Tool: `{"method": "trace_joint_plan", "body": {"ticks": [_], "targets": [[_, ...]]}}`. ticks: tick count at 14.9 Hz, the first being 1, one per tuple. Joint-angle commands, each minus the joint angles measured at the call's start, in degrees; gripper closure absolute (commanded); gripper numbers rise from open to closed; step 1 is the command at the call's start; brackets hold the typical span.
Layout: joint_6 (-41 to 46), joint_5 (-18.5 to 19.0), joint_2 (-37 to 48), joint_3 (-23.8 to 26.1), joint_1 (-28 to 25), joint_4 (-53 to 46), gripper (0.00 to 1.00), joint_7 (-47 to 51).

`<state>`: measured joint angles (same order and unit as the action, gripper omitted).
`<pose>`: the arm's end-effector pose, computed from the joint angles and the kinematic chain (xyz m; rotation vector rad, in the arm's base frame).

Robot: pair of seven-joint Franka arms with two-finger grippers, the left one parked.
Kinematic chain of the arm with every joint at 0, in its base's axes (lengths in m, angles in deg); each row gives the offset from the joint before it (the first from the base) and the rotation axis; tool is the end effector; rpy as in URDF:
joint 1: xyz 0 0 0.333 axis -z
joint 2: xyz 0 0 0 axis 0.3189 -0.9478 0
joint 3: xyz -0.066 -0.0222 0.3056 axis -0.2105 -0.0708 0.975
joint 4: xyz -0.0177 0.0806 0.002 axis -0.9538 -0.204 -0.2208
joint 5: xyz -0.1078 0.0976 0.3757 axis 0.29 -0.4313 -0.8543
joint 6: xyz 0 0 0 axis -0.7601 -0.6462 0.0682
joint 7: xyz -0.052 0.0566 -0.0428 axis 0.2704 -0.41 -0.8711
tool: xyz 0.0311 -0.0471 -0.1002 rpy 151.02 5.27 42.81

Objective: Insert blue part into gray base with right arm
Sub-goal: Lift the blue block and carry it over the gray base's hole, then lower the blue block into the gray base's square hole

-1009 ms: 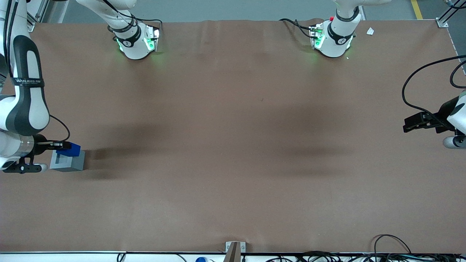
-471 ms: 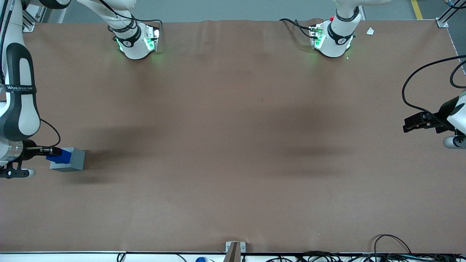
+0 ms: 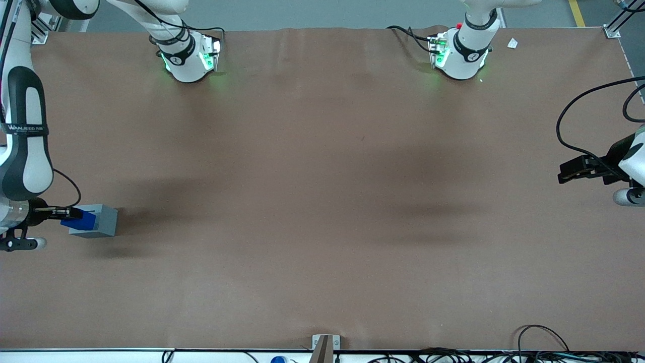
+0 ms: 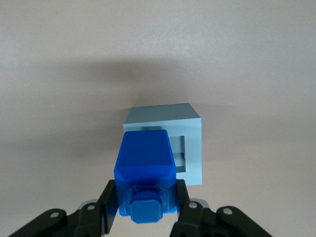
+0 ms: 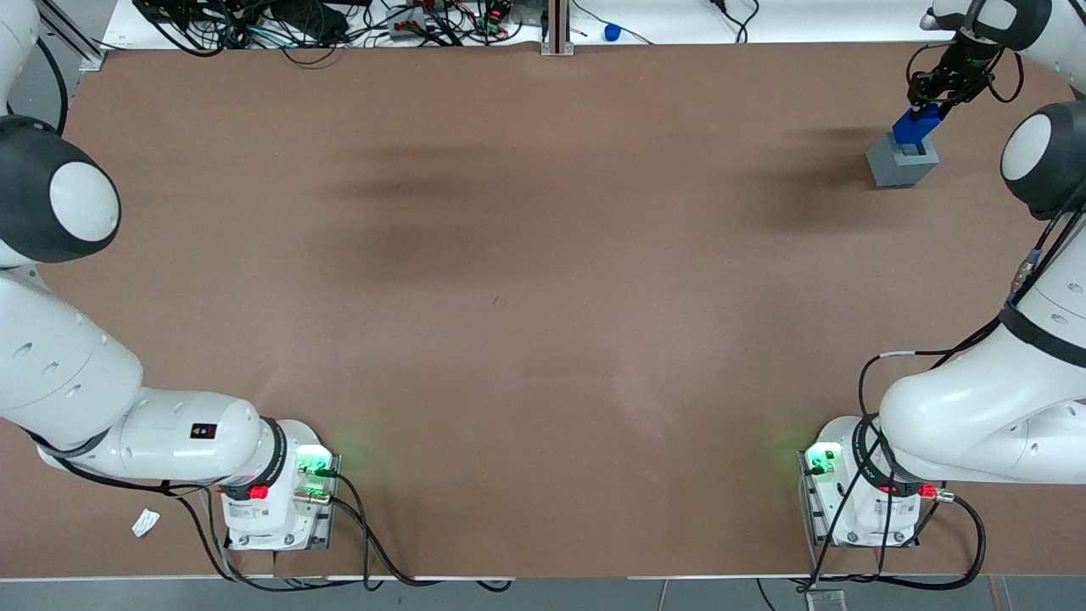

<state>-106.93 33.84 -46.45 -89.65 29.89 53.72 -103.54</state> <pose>0.6704 -0.1990 0.3133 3.0997 0.0062 -0.2586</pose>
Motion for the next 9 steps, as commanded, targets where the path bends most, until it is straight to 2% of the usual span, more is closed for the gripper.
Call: {"method": "trace_joint_plan", "body": {"ticks": [1, 7, 9], "targets": [[0.56, 1.21, -0.48, 0.74, 1.01, -1.13, 1.0, -0.55], [0.56, 1.3, -0.75, 0.74, 0.93, -1.04, 0.99, -0.63], [0.48, 2.87, -1.27, 0.74, 0.84, -1.04, 0.99, -0.37]]}}
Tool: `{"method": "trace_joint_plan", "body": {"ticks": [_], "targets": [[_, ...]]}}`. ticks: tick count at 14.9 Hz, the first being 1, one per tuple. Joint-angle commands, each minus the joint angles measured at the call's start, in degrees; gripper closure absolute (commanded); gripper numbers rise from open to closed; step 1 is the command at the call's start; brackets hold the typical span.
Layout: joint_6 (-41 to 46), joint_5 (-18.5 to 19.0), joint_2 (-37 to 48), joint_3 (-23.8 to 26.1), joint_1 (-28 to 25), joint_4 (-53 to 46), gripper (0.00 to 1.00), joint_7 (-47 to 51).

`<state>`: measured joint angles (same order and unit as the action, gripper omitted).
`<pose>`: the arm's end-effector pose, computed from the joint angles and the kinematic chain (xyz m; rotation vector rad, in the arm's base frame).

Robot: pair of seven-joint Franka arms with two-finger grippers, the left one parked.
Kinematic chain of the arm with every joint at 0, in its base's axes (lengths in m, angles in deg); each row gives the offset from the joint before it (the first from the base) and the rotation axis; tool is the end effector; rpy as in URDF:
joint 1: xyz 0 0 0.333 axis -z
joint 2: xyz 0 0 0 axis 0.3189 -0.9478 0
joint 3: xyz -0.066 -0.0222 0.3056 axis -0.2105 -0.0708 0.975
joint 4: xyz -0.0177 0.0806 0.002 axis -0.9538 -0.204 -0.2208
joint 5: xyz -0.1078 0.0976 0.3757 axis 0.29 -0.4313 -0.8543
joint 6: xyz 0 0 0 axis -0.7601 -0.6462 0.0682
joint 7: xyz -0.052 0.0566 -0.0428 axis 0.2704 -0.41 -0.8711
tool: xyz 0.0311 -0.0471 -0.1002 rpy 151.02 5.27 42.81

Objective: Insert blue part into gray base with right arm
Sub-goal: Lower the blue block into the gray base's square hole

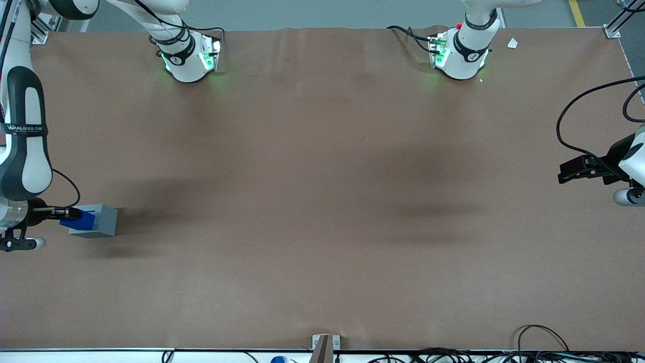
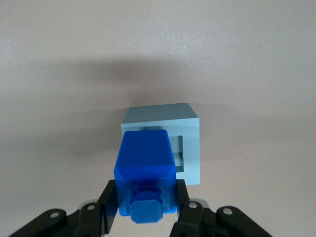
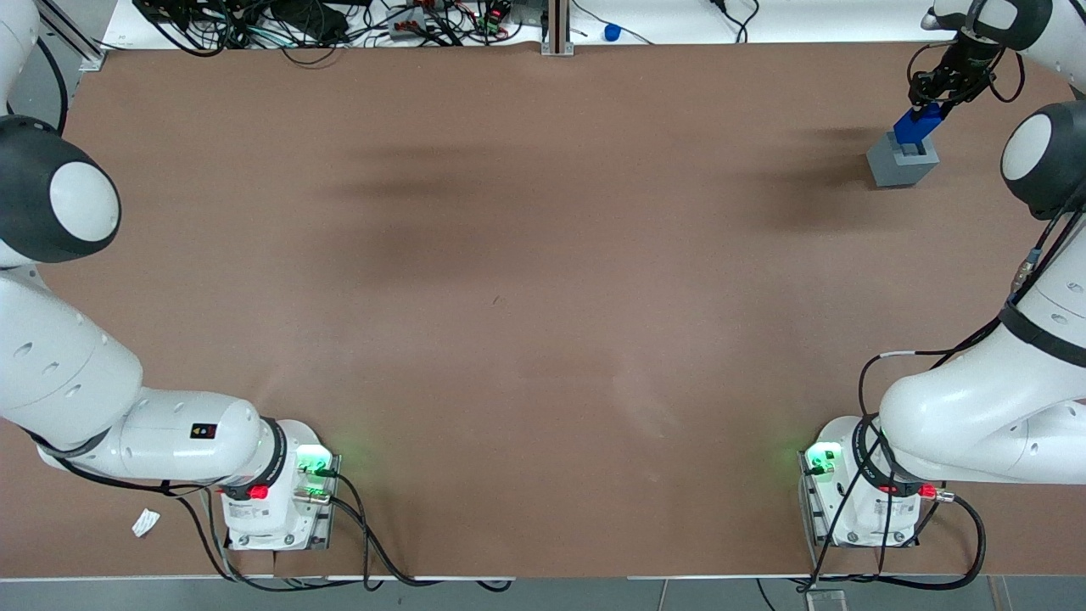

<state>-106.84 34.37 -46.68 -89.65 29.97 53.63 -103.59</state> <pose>0.6700 -0.2006 0.3112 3.0917 0.0112 -0.2680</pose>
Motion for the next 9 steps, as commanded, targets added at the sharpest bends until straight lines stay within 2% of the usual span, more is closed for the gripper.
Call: {"method": "trace_joint_plan", "body": {"ticks": [1, 9], "targets": [[0.47, 2.79, -1.05, 0.74, 0.75, -0.95, 0.99, -0.32], [0.56, 2.88, -1.4, 0.74, 1.98, -0.87, 0.99, -0.68]]}}
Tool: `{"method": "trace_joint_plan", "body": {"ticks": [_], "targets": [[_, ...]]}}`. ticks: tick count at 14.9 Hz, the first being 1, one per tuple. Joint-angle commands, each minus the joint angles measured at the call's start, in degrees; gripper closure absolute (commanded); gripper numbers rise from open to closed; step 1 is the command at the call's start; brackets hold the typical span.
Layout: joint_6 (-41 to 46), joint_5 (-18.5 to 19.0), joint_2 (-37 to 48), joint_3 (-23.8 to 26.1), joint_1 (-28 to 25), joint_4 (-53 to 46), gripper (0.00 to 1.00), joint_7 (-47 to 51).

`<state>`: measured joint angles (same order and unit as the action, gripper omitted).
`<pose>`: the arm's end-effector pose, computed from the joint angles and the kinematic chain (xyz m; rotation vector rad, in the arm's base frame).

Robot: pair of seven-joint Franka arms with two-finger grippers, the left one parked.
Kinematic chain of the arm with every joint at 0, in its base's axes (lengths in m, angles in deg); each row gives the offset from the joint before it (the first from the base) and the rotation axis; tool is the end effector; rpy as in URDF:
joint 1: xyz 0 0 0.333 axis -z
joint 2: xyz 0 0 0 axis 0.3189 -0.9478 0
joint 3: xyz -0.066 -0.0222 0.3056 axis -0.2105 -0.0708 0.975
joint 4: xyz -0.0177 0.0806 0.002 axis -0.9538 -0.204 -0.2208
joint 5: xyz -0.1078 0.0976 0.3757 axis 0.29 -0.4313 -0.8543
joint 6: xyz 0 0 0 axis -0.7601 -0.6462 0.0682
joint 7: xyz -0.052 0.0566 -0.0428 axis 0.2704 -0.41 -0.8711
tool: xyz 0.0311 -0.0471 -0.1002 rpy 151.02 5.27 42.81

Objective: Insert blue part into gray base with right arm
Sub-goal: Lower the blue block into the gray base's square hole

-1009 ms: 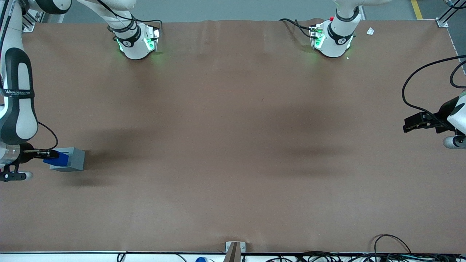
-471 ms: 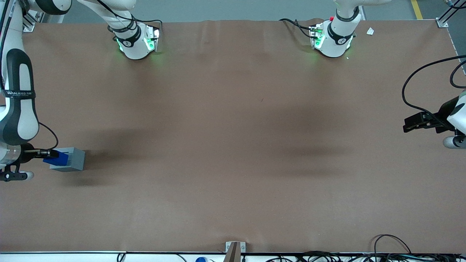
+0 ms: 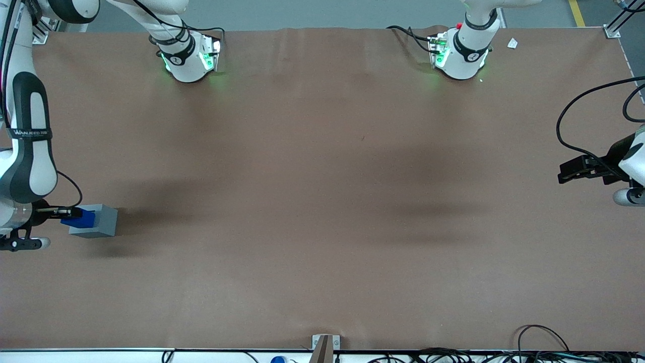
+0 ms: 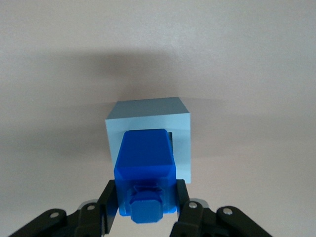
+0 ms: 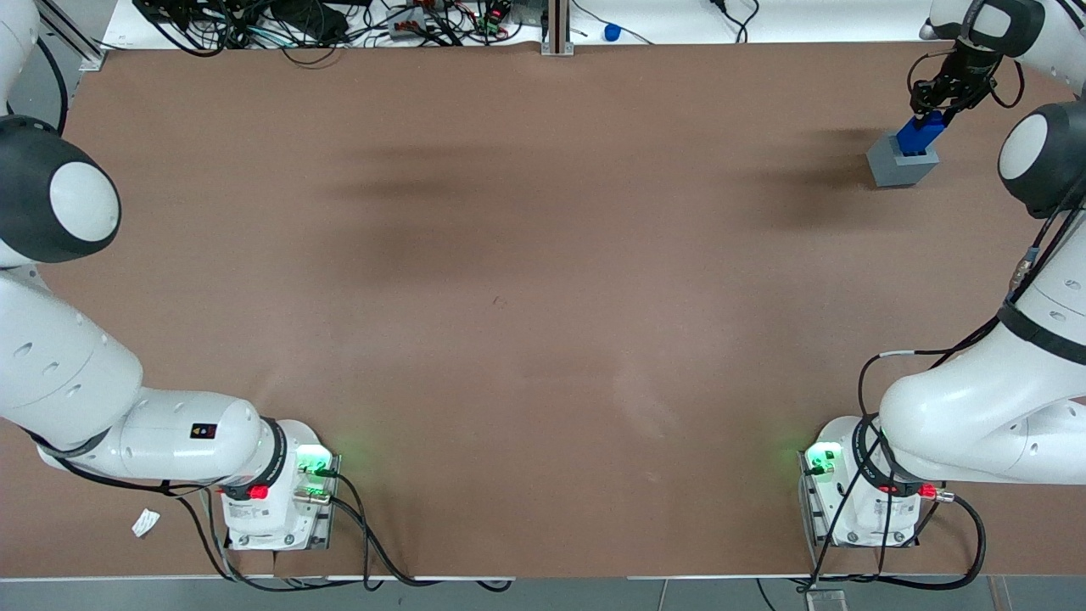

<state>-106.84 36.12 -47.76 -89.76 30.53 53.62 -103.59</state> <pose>0.6666 -0.2105 0.2985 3.0650 0.0135 -0.3076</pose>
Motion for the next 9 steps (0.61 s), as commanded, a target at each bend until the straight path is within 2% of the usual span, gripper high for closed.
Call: {"method": "trace_joint_plan", "body": {"ticks": [1, 9], "targets": [[0.57, 1.13, -0.32, 0.85, 1.51, -0.85, 0.99, -0.67], [0.74, 1.04, -0.41, 0.85, 1.42, -0.68, 0.99, -0.32]]}}
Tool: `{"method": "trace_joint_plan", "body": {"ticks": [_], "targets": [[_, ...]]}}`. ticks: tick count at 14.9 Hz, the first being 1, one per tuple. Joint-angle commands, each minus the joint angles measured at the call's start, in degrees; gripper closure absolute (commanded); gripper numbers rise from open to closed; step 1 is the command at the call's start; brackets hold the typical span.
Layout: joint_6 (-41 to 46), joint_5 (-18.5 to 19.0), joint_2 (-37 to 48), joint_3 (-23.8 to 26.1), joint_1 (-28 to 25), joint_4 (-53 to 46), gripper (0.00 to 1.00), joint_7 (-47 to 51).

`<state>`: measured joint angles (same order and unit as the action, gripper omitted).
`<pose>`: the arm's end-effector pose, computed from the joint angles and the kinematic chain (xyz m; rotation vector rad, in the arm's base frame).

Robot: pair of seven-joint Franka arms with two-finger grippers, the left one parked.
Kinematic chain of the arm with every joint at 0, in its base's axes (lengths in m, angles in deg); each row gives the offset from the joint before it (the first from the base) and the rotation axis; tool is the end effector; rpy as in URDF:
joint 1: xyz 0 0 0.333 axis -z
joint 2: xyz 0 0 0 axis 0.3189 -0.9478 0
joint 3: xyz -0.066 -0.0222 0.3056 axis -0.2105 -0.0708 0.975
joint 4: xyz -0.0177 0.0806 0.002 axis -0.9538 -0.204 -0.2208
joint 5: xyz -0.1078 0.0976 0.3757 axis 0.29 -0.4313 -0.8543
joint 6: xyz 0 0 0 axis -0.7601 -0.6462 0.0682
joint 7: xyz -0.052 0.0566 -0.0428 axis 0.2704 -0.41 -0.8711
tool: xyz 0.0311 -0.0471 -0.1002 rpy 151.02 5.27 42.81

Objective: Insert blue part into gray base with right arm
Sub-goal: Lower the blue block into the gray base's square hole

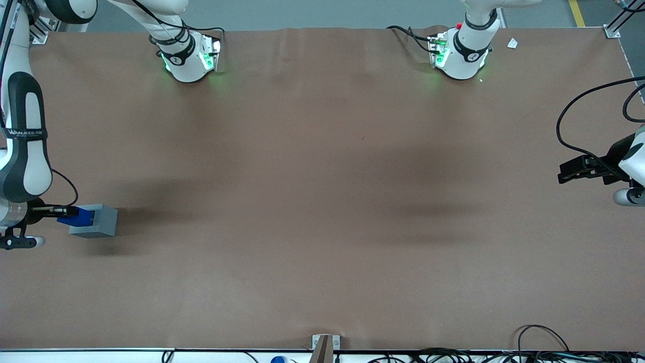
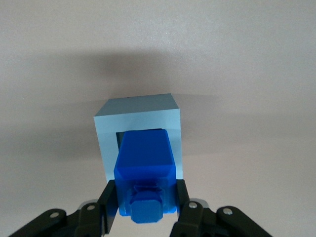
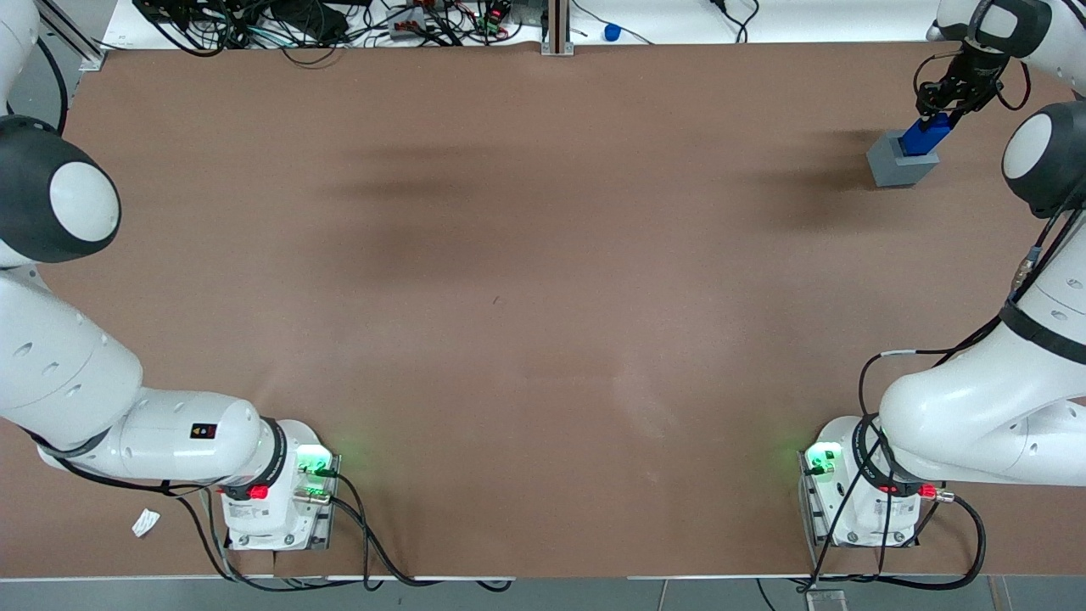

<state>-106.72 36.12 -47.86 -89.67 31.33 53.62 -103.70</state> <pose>0.6635 -0.2188 0.2971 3.0677 -0.0029 -0.3140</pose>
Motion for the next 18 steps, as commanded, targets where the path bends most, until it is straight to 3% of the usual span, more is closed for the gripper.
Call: {"method": "trace_joint_plan", "body": {"ticks": [1, 18], "targets": [[0.7, 0.95, -0.22, 0.76, 0.54, -0.59, 0.99, -0.21], [0.27, 0.86, -1.1, 0.85, 0.45, -0.33, 0.99, 0.06]]}}
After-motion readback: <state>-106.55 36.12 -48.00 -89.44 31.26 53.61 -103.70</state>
